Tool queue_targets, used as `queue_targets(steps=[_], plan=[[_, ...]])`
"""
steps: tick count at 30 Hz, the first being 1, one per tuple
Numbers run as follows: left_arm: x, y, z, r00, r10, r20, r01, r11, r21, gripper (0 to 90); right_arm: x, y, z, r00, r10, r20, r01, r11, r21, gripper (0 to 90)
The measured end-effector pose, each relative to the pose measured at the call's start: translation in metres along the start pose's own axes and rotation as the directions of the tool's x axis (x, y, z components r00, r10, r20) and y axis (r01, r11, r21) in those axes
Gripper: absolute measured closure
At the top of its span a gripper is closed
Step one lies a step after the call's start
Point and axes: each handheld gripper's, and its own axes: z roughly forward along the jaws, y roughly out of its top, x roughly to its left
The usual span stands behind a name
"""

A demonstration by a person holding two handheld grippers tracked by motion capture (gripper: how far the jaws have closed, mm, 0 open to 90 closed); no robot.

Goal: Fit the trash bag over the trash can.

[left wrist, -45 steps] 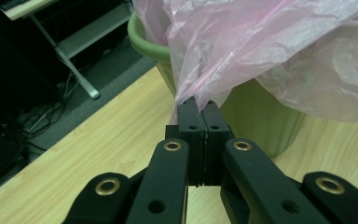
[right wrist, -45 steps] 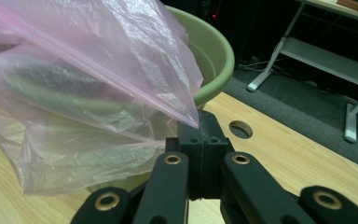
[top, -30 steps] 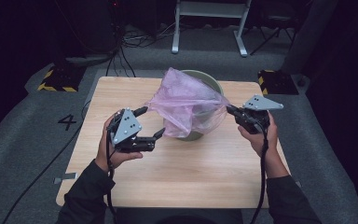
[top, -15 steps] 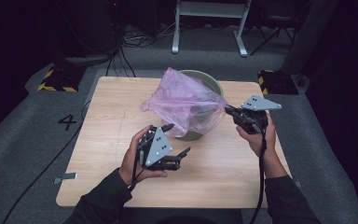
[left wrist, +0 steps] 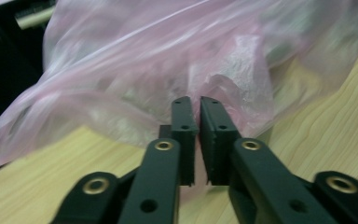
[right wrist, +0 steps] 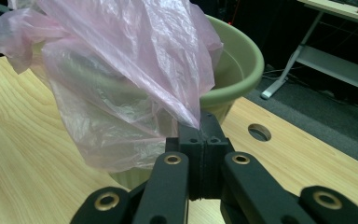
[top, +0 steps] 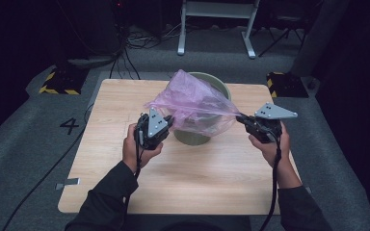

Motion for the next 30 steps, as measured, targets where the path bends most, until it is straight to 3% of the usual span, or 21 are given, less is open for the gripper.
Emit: queue_targets(steps=[2,4,8,17,18,20,23,26,30], plan=[[0.007,-0.006,0.000,0.9999,0.004,-0.016,-0.004,0.9998,0.022,87.9,-0.004,-0.003,-0.001,0.9999,0.014,0.011,-0.014,0.9999,0.003,90.0],[0.018,-0.011,0.001,0.9994,-0.035,-0.006,0.035,0.9991,0.025,89.2,-0.010,-0.005,-0.002,0.9993,0.034,0.015,-0.034,0.9994,0.004,90.0],[0.035,-0.017,0.003,0.9966,-0.077,-0.029,0.078,0.9965,0.031,89.6,-0.020,-0.012,0.000,0.9971,0.074,0.015,-0.075,0.9971,0.014,89.4],[0.059,-0.023,0.018,0.9929,-0.084,-0.085,0.089,0.9945,0.057,89.7,-0.030,-0.019,0.000,0.9943,0.097,0.044,-0.098,0.9947,0.031,87.8],[0.060,-0.023,0.019,0.9931,-0.085,-0.082,0.089,0.9944,0.056,89.7,-0.030,-0.019,0.001,0.9942,0.098,0.044,-0.100,0.9945,0.033,84.6],[0.058,-0.022,0.018,0.9943,-0.084,-0.066,0.087,0.9956,0.037,88.7,-0.030,-0.019,0.002,0.9951,0.085,0.049,-0.087,0.9958,0.030,66.3],[0.055,-0.020,0.013,0.9941,-0.084,-0.069,0.085,0.9963,0.012,73.3,-0.025,-0.019,0.000,0.9980,0.048,0.041,-0.048,0.9988,-0.002,48.9],[0.054,-0.020,0.007,0.9958,-0.082,-0.042,0.081,0.9967,-0.008,75.0,-0.017,-0.015,-0.005,0.9987,0.003,0.052,-0.001,0.9990,-0.046,32.4],[0.056,-0.018,0.002,0.9972,-0.060,-0.045,0.060,0.9982,-0.006,77.8,-0.004,-0.007,-0.012,0.9950,-0.072,0.068,0.078,0.9928,-0.091,20.9]])
